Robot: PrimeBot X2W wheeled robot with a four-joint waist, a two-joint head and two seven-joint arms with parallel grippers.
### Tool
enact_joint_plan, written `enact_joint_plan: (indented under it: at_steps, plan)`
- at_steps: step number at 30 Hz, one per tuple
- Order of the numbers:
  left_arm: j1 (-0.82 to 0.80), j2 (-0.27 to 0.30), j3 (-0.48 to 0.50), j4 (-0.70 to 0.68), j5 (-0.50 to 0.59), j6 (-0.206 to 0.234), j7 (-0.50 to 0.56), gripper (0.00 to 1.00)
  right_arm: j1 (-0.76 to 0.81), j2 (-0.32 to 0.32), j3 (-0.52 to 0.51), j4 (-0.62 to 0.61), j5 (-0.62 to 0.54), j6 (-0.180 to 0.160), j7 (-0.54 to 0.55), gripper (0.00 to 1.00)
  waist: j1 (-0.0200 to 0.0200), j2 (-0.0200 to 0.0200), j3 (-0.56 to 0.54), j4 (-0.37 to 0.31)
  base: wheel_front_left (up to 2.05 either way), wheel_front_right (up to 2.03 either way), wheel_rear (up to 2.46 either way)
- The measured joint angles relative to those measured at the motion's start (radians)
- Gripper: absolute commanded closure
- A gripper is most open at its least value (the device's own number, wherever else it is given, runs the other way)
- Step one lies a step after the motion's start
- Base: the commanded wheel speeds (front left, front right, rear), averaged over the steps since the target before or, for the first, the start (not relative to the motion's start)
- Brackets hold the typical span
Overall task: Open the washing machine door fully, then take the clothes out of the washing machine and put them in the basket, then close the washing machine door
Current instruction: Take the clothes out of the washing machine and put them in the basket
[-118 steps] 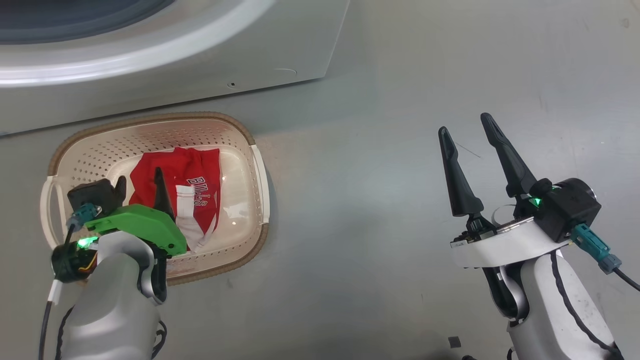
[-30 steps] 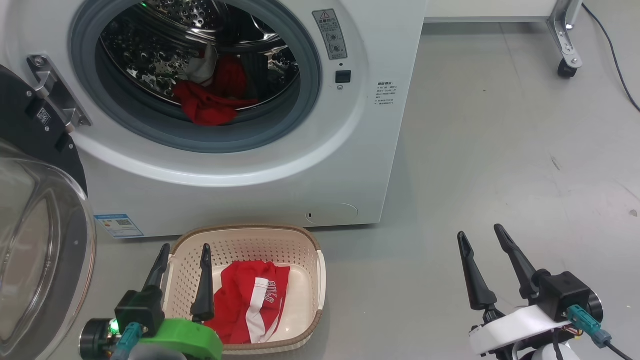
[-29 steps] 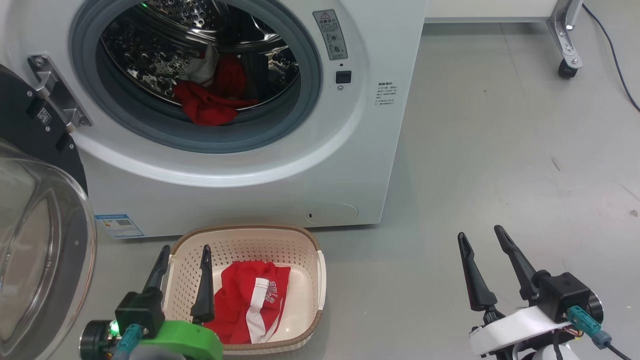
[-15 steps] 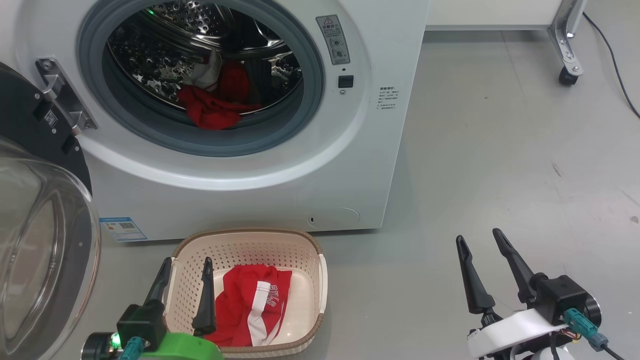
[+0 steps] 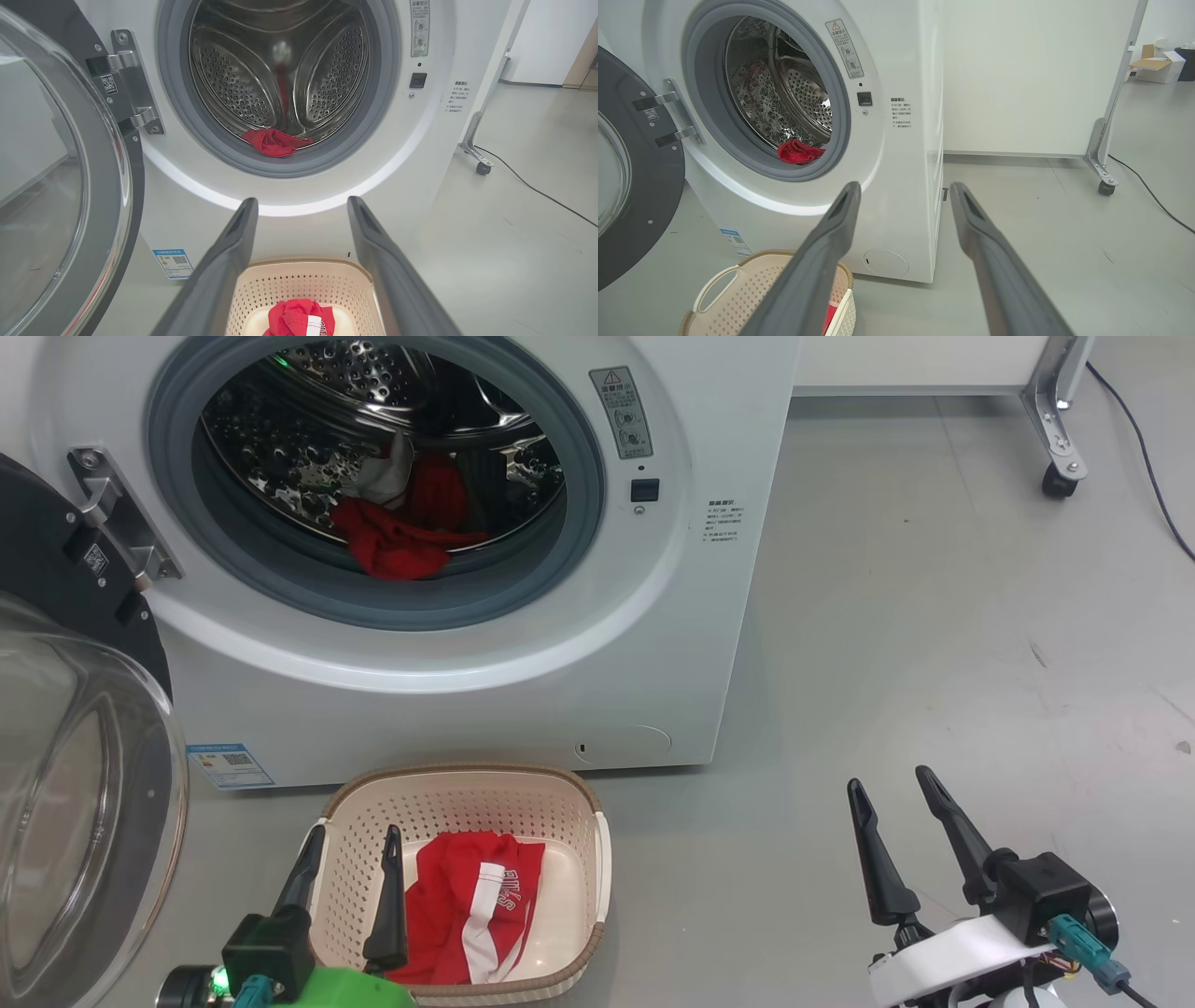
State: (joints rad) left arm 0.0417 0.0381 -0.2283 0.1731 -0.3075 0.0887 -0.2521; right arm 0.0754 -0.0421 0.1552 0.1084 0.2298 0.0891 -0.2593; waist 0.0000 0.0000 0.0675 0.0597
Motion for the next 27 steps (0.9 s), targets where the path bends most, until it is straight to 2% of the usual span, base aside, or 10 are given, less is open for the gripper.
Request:
enact_joint_plan:
  at_steps: [15,27]
  plan:
    - [0.0,0.001,-0.008,-0.018,0.0,0.004,0.0,0.0,0.0,0.0,0.018,0.0,0.007,-0.004,0.0,0.0,0.0,0.0,0.002,-0.009,0.0,0.0,0.0]
    - [-0.005,0.002,-0.019,-0.016,0.0,0.007,0.023,0.0,-0.003,0.0,0.033,-0.024,0.007,-0.004,0.0,0.0,0.0,0.0,0.06,-0.035,0.0,0.0,0.0]
